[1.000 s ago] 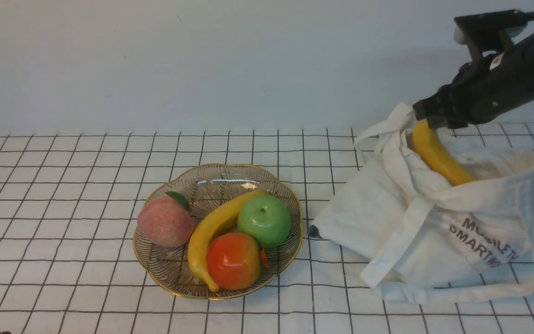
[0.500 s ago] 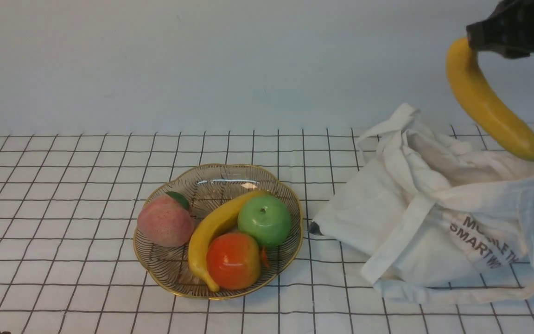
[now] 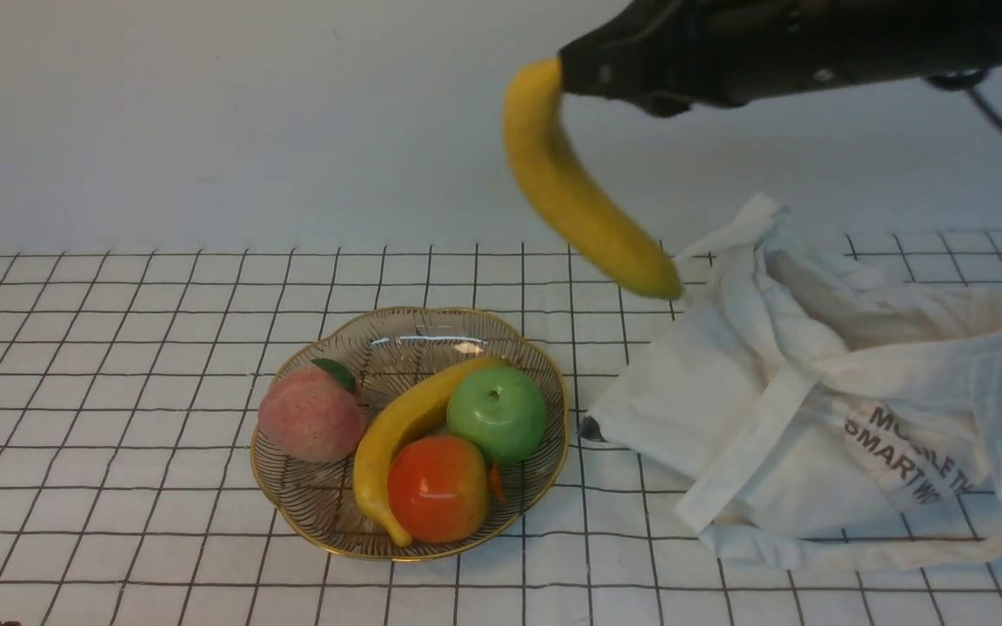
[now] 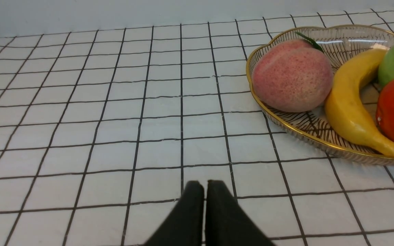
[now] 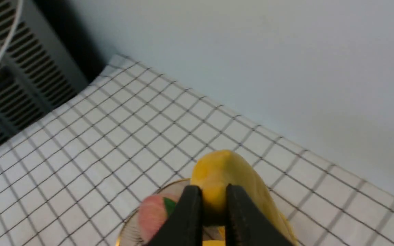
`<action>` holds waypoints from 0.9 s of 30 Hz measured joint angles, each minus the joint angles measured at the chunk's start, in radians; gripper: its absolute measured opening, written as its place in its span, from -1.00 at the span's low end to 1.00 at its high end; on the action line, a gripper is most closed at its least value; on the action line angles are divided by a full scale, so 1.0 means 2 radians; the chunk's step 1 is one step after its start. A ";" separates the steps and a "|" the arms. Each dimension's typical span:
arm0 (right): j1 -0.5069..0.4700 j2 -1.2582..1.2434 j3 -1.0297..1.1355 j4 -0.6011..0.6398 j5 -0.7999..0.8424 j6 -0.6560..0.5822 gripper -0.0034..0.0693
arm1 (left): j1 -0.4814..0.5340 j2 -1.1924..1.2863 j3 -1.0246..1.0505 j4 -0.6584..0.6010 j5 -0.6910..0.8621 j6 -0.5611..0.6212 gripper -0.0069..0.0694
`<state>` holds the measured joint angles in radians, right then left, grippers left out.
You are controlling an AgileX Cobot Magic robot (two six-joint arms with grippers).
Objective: Take the fruit out of the bag on the white checkered tablecloth and place them on the plate.
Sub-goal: 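Take the banana out of the bag and place it in the fruit dish with the right gripper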
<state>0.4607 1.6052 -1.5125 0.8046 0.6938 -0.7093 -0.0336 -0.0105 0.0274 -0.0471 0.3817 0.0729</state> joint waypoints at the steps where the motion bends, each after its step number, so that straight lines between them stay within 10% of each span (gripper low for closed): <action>1: 0.010 0.016 -0.007 0.012 -0.003 -0.005 -0.74 | 0.000 0.000 0.000 0.000 0.000 0.000 -0.84; 27: 0.060 0.204 -0.053 0.314 -0.040 0.019 -0.74 | 0.000 0.000 0.000 0.000 0.000 0.000 -0.84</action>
<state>0.5804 2.0134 -1.6182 1.4332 0.6134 -0.6722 -0.0336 -0.0105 0.0274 -0.0471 0.3817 0.0729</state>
